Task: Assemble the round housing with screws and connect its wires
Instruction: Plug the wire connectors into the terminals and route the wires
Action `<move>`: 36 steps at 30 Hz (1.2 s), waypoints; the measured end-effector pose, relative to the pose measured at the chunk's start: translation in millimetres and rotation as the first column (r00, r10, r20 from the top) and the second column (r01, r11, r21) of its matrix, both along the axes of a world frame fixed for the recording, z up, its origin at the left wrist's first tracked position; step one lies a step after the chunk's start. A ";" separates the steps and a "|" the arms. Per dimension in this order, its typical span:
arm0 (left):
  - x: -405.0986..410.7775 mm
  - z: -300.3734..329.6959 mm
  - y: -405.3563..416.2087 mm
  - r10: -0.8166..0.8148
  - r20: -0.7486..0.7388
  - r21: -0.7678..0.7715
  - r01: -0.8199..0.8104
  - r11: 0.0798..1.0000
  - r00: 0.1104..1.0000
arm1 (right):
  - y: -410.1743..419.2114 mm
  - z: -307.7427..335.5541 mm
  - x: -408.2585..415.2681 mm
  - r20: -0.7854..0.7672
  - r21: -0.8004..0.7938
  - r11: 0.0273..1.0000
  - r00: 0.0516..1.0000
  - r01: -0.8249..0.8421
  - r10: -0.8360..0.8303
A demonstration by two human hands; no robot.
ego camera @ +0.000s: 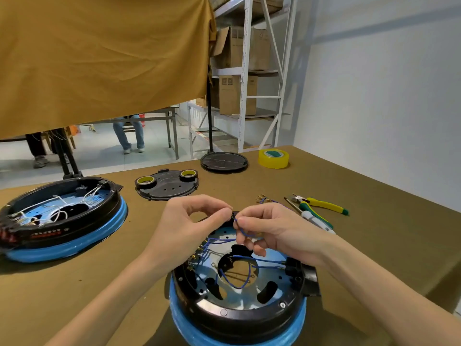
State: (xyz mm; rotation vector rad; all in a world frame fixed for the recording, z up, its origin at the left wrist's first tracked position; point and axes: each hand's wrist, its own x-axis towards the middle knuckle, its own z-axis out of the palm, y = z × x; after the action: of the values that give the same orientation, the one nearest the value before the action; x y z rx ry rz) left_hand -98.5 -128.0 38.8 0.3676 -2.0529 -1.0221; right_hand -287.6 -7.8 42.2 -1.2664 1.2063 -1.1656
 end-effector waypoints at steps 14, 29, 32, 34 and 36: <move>10.7 -10.2 -28.1 0.162 0.114 0.082 -0.172 0.982 0.980 | -14.2 -5.3 29.8 -0.411 -0.200 0.949 0.858 0.246 -0.309; 7.5 -49.4 -41.3 0.102 0.180 0.195 -0.137 0.971 0.978 | -21.8 -27.4 64.9 -0.738 -0.340 0.929 0.571 0.145 -0.359; 7.2 -50.1 -41.0 0.120 0.172 0.192 -0.152 0.970 0.978 | -22.1 -27.3 62.4 -0.744 -0.333 0.930 0.564 0.152 -0.359; 7.5 -50.0 -40.4 0.131 0.174 0.187 -0.163 0.969 0.976 | -22.5 -27.7 61.3 -0.753 -0.309 0.938 0.563 0.155 -0.341; 8.1 -49.5 -39.1 0.129 0.169 0.194 -0.161 0.968 0.977 | -22.2 -28.0 60.5 -0.753 -0.300 0.940 0.565 0.163 -0.338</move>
State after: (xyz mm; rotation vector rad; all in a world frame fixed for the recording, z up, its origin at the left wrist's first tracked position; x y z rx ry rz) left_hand -90.4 -167.1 -10.7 0.7162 -2.0254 -1.1498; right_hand -227.1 -30.0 14.2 -1.9305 2.0327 -0.9207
